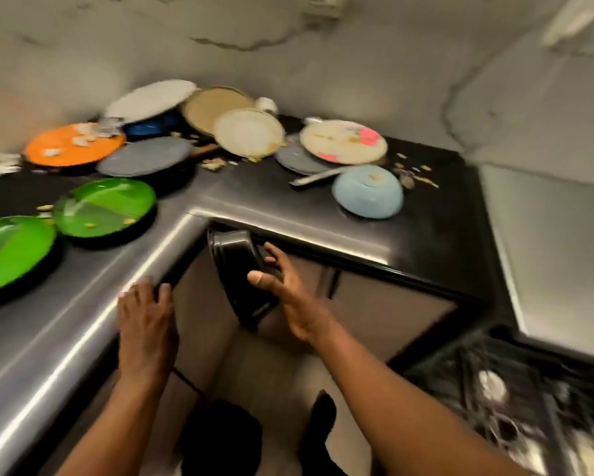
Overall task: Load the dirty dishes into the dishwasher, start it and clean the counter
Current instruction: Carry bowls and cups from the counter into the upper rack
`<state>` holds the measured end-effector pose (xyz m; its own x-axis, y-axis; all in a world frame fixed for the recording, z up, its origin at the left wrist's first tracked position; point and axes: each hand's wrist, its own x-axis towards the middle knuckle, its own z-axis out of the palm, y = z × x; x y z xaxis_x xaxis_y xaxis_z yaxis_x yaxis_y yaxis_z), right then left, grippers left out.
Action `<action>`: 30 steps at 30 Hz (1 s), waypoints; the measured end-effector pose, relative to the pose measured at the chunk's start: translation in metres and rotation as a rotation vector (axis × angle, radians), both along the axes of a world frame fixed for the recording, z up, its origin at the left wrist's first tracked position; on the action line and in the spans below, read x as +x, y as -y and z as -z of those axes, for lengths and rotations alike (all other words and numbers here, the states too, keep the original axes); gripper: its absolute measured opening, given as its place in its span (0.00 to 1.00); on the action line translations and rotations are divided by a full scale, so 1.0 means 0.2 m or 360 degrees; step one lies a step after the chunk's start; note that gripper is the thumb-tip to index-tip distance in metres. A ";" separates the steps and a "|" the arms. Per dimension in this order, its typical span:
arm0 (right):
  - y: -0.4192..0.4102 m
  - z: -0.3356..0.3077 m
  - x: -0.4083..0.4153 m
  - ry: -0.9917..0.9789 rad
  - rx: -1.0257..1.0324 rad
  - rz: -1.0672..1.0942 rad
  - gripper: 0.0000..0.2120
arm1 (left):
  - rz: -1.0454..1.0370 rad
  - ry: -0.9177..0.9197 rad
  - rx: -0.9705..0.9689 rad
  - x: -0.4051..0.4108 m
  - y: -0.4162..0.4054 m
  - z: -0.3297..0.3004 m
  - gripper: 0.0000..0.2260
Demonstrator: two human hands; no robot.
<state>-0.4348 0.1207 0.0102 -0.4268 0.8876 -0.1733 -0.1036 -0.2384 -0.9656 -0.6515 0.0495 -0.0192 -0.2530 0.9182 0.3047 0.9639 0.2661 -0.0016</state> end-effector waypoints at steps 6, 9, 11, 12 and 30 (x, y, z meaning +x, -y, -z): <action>0.50 0.25 0.80 0.0343 -0.0137 0.0475 0.39 | 0.0481 0.0168 -0.0184 0.71 0.01 0.09 0.24; 0.74 0.32 1.11 0.0588 -0.0154 0.0758 0.43 | 0.0785 0.0265 -0.0295 1.10 0.04 0.15 0.28; 0.87 0.38 1.31 0.0773 -0.0140 0.0960 0.46 | 0.1014 0.0316 -0.0408 1.38 0.06 0.22 0.27; 0.92 0.42 1.40 0.0881 -0.0117 0.1038 0.47 | 0.1117 0.0332 -0.0453 1.51 0.07 0.26 0.25; 0.84 1.07 3.00 0.2336 -0.0316 0.1306 0.54 | 0.2041 -0.0151 -0.1003 2.75 0.09 0.83 0.33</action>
